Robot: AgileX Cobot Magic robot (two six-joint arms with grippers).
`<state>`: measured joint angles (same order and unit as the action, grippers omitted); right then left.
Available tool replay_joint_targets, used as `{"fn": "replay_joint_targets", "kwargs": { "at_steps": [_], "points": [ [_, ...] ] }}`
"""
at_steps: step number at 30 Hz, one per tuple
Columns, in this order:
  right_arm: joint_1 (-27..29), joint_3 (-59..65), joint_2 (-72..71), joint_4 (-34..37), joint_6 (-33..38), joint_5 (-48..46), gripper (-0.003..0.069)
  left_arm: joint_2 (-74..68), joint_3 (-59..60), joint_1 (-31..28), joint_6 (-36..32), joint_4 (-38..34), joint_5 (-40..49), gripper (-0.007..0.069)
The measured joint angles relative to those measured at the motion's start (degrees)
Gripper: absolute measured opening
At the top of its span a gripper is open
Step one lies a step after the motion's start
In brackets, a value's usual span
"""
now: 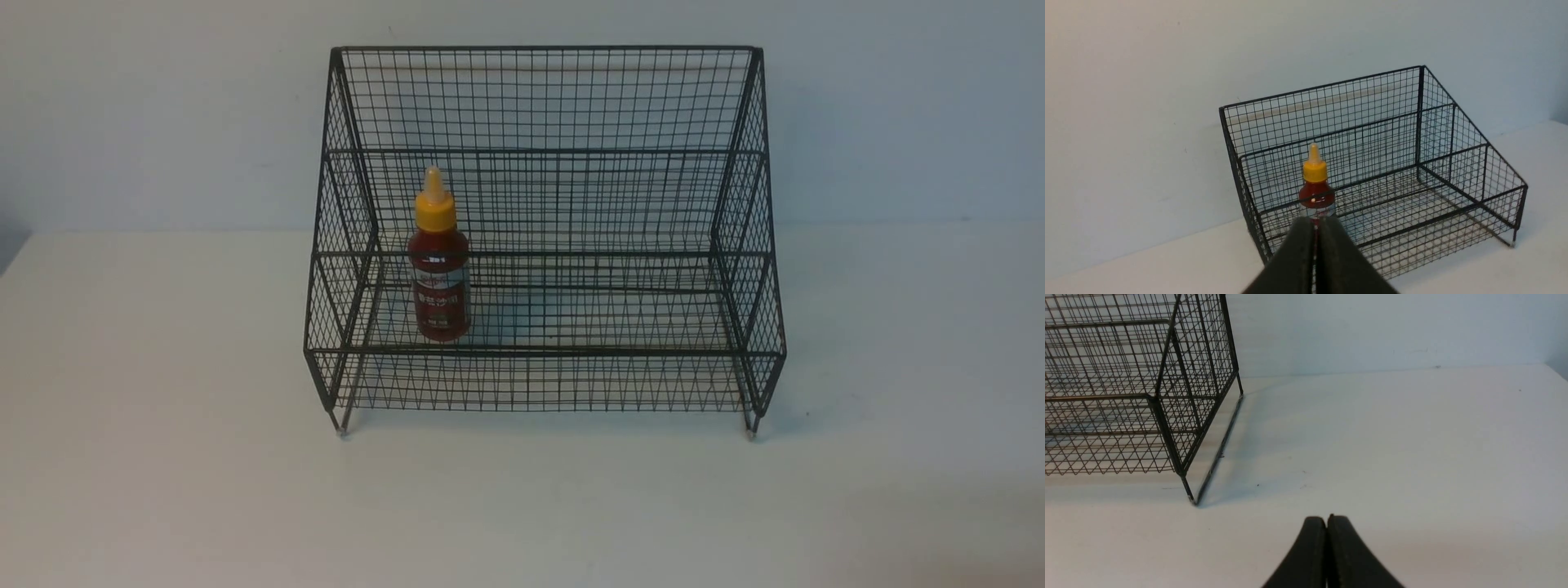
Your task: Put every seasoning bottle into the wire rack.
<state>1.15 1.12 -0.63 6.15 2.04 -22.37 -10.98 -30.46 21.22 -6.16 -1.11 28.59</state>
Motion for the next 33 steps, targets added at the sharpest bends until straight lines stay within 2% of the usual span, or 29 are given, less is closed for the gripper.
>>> {"fn": "replay_joint_targets", "kwargs": {
  "at_steps": [5, 9, 13, 16, 33],
  "points": [
    [0.0, 0.0, 0.0, 0.0, 0.0, 0.0, -0.0013, 6.9, 9.4, -2.7, 0.0, 2.0, -2.6, -0.0005],
    [0.0, 0.0, 0.0, 0.0, 0.0, 0.0, -0.0013, 11.5, 21.3, -9.4, 0.0, 1.1, -6.6, -0.0005],
    [0.0, 0.0, 0.0, 0.0, 0.0, 0.0, -0.0013, 11.7, 30.6, -13.7, 0.5, 0.6, -9.9, -0.0005],
    [0.0, 0.0, 0.0, 0.0, 0.0, 0.0, -0.0013, 11.7, 32.2, -15.1, 2.8, -0.8, -9.6, -0.0005],
    [0.1, 0.0, 0.0, 0.0, 0.0, 0.0, -0.0013, 11.7, 32.2, -15.1, 3.0, -1.0, -9.4, -0.0005]
  ]
}}
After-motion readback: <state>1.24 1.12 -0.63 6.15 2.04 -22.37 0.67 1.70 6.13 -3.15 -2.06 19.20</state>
